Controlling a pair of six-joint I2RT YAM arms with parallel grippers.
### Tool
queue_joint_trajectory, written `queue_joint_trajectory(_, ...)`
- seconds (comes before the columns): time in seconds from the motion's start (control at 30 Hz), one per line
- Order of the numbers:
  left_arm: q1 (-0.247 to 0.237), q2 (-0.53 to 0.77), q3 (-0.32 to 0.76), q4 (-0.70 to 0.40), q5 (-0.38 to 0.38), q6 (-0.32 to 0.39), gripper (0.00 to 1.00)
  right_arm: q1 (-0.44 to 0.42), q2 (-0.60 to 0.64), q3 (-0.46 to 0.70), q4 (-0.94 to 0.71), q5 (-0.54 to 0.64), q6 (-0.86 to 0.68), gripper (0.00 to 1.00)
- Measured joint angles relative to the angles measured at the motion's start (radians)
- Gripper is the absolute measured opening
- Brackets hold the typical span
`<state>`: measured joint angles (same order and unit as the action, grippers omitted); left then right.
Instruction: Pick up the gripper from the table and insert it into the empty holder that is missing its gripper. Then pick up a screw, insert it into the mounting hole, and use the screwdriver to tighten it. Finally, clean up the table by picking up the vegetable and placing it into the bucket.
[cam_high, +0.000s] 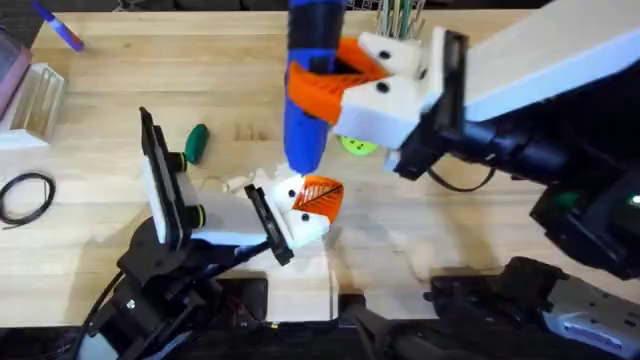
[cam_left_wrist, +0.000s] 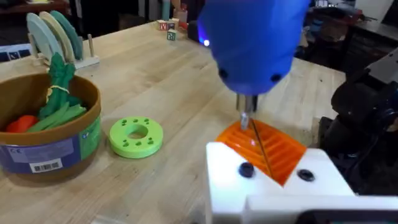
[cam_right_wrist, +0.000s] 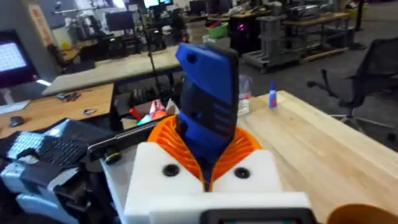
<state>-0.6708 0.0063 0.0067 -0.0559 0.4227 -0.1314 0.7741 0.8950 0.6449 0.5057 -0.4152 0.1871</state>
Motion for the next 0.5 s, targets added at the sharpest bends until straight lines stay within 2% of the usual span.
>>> queue_joint_trajectory(0.2, 0.0, 0.0, 0.0, 0.0, 0.0, 0.0, 0.005, 0.044, 0.046, 0.0, 0.031, -0.001, 0.0, 0.02)
queue_joint_trajectory(0.5, 0.0, 0.0, 0.0, 0.0, 0.0, 0.0, 0.005, 0.057, 0.083, 0.0, 0.075, 0.0, 0.012, 0.02)
